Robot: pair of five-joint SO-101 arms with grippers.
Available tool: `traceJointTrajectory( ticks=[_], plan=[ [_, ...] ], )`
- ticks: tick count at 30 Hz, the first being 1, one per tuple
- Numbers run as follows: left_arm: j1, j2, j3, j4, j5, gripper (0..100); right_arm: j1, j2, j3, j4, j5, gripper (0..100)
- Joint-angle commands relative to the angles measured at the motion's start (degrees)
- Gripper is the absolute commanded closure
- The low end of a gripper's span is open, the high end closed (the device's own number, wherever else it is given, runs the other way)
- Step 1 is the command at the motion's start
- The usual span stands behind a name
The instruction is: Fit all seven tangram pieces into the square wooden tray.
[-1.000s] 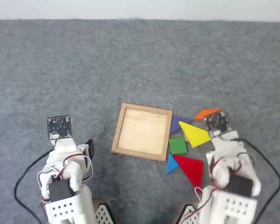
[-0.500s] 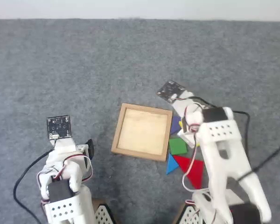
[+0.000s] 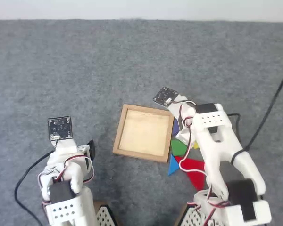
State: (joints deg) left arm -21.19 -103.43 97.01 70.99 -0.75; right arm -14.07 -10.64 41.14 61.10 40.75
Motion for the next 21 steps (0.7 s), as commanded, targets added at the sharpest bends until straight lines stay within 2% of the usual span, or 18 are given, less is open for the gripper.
traceJointTrajectory(
  ticks=[1,11,17,21],
  plan=[
    [-0.2,-1.1,-0.6,0.3,-0.4,77,1.8,1.4,-0.8,-3.0,1.2,62.6],
    [-0.3,-1.1,-0.6,0.3,-0.4,77,4.4,0.4,7.9,-5.0,7.9,62.6],
    [-0.3,-1.1,-0.6,0.3,-0.4,77,5.8,0.6,7.8,-6.3,7.6,62.8],
    [-0.3,-1.1,-0.6,0.3,-0.4,77,7.5,0.0,7.8,-6.2,7.6,72.7]
  ],
)
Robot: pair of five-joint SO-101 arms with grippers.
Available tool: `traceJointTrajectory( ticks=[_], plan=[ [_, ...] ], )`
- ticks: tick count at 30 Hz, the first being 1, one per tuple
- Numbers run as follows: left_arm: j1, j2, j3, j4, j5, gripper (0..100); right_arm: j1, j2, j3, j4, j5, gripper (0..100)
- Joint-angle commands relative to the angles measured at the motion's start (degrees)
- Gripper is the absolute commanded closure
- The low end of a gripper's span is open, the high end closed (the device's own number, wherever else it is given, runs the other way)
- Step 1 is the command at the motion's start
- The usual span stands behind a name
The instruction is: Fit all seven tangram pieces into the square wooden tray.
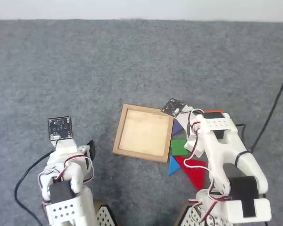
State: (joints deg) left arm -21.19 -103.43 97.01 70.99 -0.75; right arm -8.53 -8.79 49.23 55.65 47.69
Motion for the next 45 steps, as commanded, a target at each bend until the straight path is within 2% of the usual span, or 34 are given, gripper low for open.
traceJointTrajectory(
  ticks=[1,5,9,17,23,26,30,34,41,45],
  plan=[
    [-0.3,-1.1,-0.6,0.3,-0.4,77,2.2,-1.8,-0.3,-0.7,0.6,76.1],
    [-0.3,-1.1,-0.6,0.3,-0.4,77,2.2,-1.8,-0.3,-0.4,0.6,87.7],
    [-0.3,-1.1,-0.6,0.3,-0.4,77,2.2,-1.9,-0.4,-0.3,0.6,94.3],
    [-0.3,-1.1,-0.6,0.3,-0.4,77,2.3,-1.9,-2.9,2.4,0.6,94.3],
    [-0.3,-1.1,-0.6,0.3,-0.4,77,2.5,-1.9,-15.3,13.5,-5.2,94.6],
    [-0.3,-1.1,-0.6,0.3,-0.4,77,2.2,-1.9,-22.2,18.0,-9.0,99.5],
    [-0.3,-1.1,-0.6,0.3,-0.4,77,1.1,-1.9,-30.0,22.5,-15.6,99.2],
    [-0.3,-1.1,-0.6,0.3,-0.4,77,0.7,-1.8,-34.4,24.1,-18.6,99.2],
    [-0.3,-1.1,-0.6,0.3,-0.4,77,1.2,-1.2,-36.4,25.4,-18.3,98.6],
    [-0.3,-1.1,-0.6,0.3,-0.4,77,-0.2,-2.1,-28.3,28.9,-12.4,84.9]
  ],
)
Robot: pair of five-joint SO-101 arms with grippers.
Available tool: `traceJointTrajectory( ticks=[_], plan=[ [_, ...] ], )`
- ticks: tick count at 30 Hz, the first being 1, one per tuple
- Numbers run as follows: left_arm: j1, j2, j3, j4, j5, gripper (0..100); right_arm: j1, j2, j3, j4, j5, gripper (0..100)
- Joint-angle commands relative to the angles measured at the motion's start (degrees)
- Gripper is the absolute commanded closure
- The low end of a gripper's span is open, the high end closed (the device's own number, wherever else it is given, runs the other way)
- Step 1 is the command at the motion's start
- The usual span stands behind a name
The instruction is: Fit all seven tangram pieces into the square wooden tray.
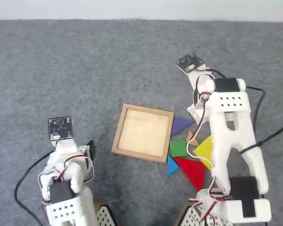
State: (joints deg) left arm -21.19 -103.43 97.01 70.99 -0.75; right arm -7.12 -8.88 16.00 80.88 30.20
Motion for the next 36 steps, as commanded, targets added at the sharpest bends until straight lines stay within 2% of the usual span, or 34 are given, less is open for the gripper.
traceJointTrajectory(
  ticks=[1,3,9,16,20,22,27,32,36],
  plan=[
    [-0.3,-1.1,-0.6,0.3,-0.4,77,-2.0,-2.5,7.8,3.6,6.2,81.4],
    [-0.3,-1.1,-0.6,0.3,-0.4,77,-2.1,-4.5,14.2,1.7,7.3,77.3],
    [-0.3,-1.1,-0.6,0.3,-0.4,77,-2.1,-16.4,28.7,-2.8,6.8,76.1],
    [-0.3,-1.1,-0.6,0.3,-0.4,77,-5.0,-23.4,33.0,-5.1,-2.7,60.6],
    [-0.3,-1.1,-0.6,0.3,-0.4,77,-10.9,-20.5,36.8,-10.6,-7.4,59.7],
    [-0.3,-1.1,-0.6,0.3,-0.4,77,-11.6,-17.7,37.4,-13.7,-11.0,59.7],
    [-0.3,-1.1,-0.6,0.3,-0.4,77,-9.2,-10.4,35.7,-18.2,-17.0,59.7],
    [-0.3,-1.1,-0.6,0.3,-0.4,77,-2.2,-4.9,33.7,-18.7,-17.2,59.7],
    [-0.3,-1.1,-0.6,0.3,-0.4,77,-0.5,-2.2,33.5,-20.4,-17.4,59.7]
  ],
)
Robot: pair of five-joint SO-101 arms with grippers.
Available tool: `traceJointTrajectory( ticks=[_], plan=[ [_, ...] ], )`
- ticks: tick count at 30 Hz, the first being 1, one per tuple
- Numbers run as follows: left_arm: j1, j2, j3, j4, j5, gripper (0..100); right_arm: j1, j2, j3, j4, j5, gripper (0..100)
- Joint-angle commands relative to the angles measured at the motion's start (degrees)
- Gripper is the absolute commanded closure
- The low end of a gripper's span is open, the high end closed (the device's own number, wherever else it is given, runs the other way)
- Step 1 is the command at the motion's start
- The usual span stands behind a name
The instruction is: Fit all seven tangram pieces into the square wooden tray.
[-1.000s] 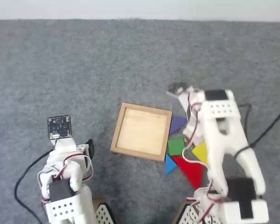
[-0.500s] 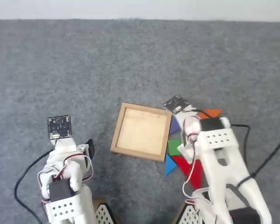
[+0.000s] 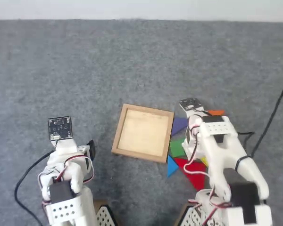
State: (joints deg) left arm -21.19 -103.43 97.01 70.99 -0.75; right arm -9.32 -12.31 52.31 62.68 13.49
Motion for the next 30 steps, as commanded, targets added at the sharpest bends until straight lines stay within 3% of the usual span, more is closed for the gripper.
traceJointTrajectory(
  ticks=[1,11,21,30],
  plan=[
    [-0.3,-1.1,-0.6,0.3,-0.4,77,1.7,1.6,-2.8,-2.8,-0.8,59.7],
    [-0.3,-1.1,-0.6,0.3,-0.4,77,1.8,2.2,-6.2,-3.3,-1.1,62.0],
    [-0.3,-1.1,-0.6,0.3,-0.4,77,1.7,2.7,-7.1,-4.6,-1.4,93.6],
    [-0.3,-1.1,-0.6,0.3,-0.4,77,1.8,2.7,-6.9,-4.4,-1.2,92.9]
  ],
)
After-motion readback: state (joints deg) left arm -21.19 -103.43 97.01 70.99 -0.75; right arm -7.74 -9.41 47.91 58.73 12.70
